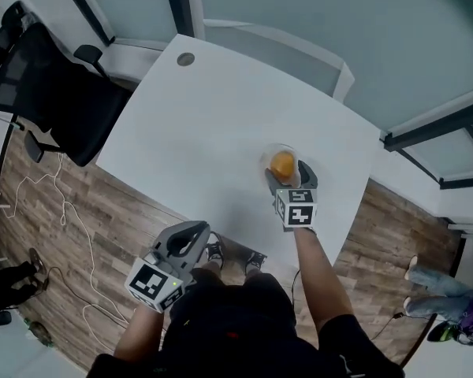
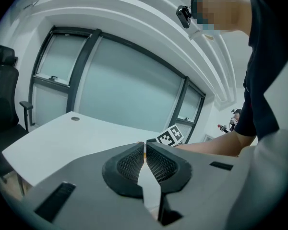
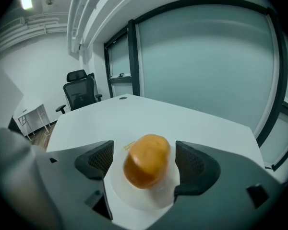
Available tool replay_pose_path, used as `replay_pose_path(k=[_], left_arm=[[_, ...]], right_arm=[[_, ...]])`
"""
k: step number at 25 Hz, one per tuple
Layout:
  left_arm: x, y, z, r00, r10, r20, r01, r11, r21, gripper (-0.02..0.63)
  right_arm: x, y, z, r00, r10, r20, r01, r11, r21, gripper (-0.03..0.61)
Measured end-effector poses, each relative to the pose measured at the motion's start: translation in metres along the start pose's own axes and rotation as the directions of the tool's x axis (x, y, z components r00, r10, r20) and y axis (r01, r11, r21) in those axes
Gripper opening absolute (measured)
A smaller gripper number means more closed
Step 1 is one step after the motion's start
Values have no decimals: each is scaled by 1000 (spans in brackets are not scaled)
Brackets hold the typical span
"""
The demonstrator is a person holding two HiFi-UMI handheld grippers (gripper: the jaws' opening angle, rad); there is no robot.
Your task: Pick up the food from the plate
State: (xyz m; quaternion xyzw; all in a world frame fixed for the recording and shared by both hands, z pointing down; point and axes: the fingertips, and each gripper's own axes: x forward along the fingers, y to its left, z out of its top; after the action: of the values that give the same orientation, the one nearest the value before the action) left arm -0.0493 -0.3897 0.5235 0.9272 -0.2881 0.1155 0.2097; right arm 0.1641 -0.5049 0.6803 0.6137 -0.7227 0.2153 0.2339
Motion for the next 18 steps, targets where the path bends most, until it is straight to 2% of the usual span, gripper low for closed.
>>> replay_pose_path(k=[4,10,18], left_arm=[[-4,11,-4,1000,24,-4,-24,999,-29,34],[-7,17,-5,999,37,-11,-37,999,-33,34],[-2,19,-3,1000,18,-10,-18,1000,-25,34]], right_arm=[[23,-3,-15,999,-17,-47,18,1000,8,387],[37,-6,-27,995,-7,-95,15,997,81,387],[23,0,1,1000,15,17,-16,998,66,385]])
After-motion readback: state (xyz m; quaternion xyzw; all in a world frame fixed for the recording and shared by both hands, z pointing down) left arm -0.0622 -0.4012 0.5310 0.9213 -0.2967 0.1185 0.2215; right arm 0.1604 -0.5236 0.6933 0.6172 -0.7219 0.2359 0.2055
